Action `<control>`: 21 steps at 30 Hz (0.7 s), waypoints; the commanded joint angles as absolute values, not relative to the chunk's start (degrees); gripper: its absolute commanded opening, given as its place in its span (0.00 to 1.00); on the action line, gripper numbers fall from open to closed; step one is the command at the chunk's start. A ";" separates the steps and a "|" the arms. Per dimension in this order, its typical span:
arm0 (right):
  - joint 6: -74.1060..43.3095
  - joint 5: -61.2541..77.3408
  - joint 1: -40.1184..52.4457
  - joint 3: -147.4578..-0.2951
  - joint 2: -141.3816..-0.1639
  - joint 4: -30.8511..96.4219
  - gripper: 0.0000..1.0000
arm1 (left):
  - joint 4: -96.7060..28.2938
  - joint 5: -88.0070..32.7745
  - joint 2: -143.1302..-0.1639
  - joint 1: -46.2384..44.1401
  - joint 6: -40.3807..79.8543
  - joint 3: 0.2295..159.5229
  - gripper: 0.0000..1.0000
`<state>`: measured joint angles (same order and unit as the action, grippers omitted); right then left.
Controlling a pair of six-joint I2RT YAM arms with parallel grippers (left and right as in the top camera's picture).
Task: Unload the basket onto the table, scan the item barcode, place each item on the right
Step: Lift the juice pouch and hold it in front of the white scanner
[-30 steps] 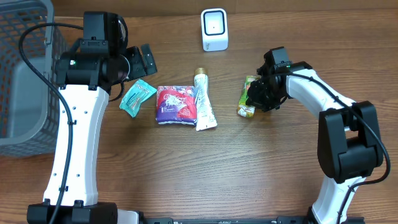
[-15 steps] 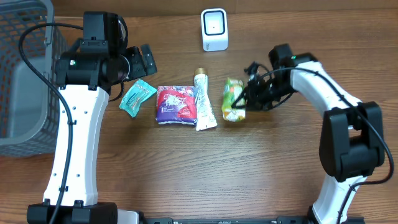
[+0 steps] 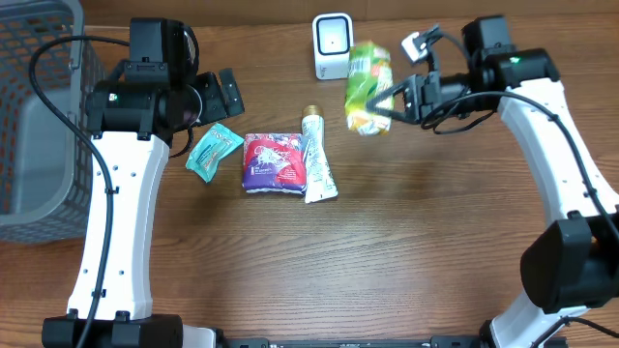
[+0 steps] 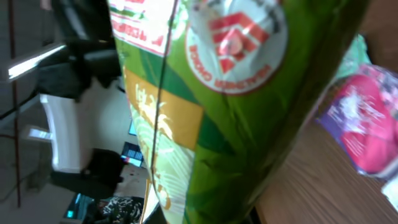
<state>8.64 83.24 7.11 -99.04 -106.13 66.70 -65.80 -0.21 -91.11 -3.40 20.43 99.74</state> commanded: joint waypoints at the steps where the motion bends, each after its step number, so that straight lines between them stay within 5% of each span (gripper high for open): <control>1: 5.93 89.97 6.68 -103.09 -103.42 66.32 0.04 | -65.82 -0.45 -91.50 -3.40 19.29 100.33 1.00; 15: -5.13 86.85 6.83 -117.84 -102.59 60.29 0.03 | -65.80 -0.45 -91.50 -3.40 19.29 100.33 0.99; 21: -10.87 45.87 11.77 -117.75 -102.67 64.66 0.03 | -65.82 -0.45 -91.50 -3.40 19.29 100.33 1.00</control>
<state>-7.11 69.69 8.45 -116.38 -104.07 63.77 -65.82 -0.21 -91.11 -3.40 20.43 99.74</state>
